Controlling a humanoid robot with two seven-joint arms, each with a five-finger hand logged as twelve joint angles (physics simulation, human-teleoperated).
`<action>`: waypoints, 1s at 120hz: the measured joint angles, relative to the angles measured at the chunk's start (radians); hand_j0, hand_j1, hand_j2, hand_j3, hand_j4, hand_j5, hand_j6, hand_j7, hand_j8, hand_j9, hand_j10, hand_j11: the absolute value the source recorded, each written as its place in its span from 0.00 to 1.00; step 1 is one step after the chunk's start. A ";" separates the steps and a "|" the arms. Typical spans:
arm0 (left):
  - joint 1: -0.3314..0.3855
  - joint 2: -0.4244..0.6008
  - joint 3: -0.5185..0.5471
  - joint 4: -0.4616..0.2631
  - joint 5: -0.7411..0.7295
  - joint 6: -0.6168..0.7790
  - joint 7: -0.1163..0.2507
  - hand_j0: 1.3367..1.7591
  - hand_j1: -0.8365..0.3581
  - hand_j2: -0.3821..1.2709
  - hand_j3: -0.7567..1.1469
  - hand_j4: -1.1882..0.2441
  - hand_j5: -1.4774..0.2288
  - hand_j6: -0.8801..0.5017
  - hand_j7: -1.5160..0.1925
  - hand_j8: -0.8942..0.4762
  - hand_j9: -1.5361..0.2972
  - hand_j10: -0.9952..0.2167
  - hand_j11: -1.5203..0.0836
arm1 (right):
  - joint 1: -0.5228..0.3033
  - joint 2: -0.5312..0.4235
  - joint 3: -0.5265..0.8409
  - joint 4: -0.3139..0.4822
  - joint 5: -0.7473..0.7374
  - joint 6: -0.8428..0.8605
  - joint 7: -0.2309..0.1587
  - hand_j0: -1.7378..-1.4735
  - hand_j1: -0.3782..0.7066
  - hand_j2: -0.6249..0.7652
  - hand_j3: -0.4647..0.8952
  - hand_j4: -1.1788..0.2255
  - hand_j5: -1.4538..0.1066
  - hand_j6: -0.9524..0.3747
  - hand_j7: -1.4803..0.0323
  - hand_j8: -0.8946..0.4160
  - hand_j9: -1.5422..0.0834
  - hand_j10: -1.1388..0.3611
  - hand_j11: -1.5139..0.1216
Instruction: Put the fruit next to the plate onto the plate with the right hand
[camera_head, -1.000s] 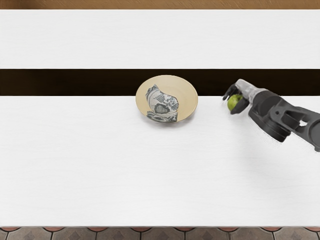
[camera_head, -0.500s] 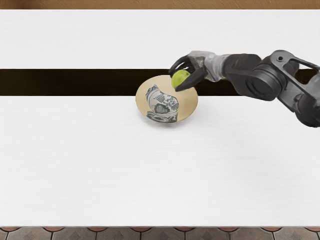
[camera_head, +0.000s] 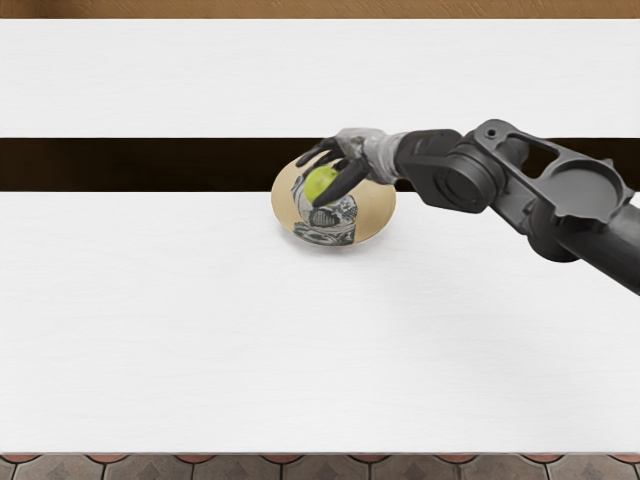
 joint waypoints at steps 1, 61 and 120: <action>0.000 0.000 0.000 0.000 0.000 0.000 0.000 0.76 0.76 0.26 0.40 0.67 0.69 0.47 0.71 0.48 0.67 0.63 0.76 | 0.000 0.000 0.000 0.000 0.000 0.000 0.000 0.33 0.48 0.38 0.34 0.49 0.51 0.40 0.55 0.40 0.55 0.43 0.52; 0.000 0.000 0.000 0.000 0.000 0.000 0.000 0.76 0.76 0.26 0.40 0.67 0.69 0.47 0.71 0.48 0.67 0.63 0.76 | -0.008 -0.230 0.142 0.176 0.242 0.112 0.000 0.30 0.19 0.43 0.34 0.73 0.80 0.60 0.84 0.57 0.82 0.66 0.80; -0.008 0.000 0.000 0.000 0.000 0.000 0.000 0.76 0.76 0.26 0.40 0.67 0.69 0.47 0.71 0.48 0.67 0.63 0.76 | -0.300 -0.638 0.352 0.201 0.916 0.559 0.000 0.30 0.08 0.44 0.34 0.80 0.89 0.68 0.94 0.65 0.91 0.73 0.89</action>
